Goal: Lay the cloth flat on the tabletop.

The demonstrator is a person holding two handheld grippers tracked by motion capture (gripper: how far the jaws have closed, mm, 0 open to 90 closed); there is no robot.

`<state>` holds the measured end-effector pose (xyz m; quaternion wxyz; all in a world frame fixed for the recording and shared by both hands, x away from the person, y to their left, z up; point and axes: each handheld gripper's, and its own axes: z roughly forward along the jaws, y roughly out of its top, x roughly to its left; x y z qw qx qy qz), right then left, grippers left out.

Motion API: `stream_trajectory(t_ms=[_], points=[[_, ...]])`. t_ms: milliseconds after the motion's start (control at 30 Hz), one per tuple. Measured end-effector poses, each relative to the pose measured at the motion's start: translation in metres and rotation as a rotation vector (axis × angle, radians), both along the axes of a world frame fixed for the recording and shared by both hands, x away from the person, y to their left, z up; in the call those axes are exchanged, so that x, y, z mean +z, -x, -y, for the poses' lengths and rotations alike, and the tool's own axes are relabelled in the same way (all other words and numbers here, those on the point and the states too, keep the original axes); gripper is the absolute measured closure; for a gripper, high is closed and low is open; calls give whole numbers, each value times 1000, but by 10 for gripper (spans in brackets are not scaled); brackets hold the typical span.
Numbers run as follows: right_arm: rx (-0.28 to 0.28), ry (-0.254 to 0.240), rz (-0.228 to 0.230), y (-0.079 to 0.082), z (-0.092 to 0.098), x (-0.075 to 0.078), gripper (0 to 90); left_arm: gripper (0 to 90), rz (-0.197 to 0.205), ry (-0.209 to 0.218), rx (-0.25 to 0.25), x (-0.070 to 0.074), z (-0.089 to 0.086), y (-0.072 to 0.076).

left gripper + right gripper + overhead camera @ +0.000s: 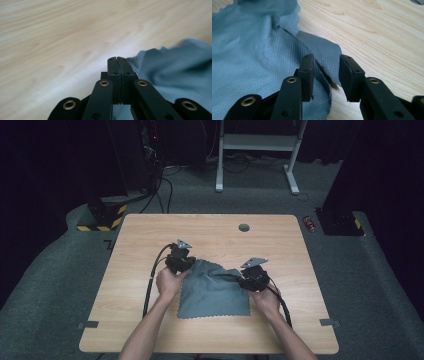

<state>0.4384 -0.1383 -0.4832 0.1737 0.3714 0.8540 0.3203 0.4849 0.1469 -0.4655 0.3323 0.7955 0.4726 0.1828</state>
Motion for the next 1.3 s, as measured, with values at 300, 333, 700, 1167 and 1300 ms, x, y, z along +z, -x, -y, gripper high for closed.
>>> stream_trajectory(t_ms=[300,333,700,1167,1300], points=[[-23,-20,-30,-5,5,0,657,892,-56,-45,63,-21,-6,-20],[-23,-20,-30,-5,5,0,657,891,-56,-45,63,-21,-6,-20],[-33,17,-36,-11,2,-9,722,573,-1,-67,89,-22,-13,3],[-115,-35,-62,-31,9,-15,675,458,-5,-35,81,-48,-23,37],[-132,-74,3,-36,5,-12,662,442,7,20,107,-52,-28,44]])
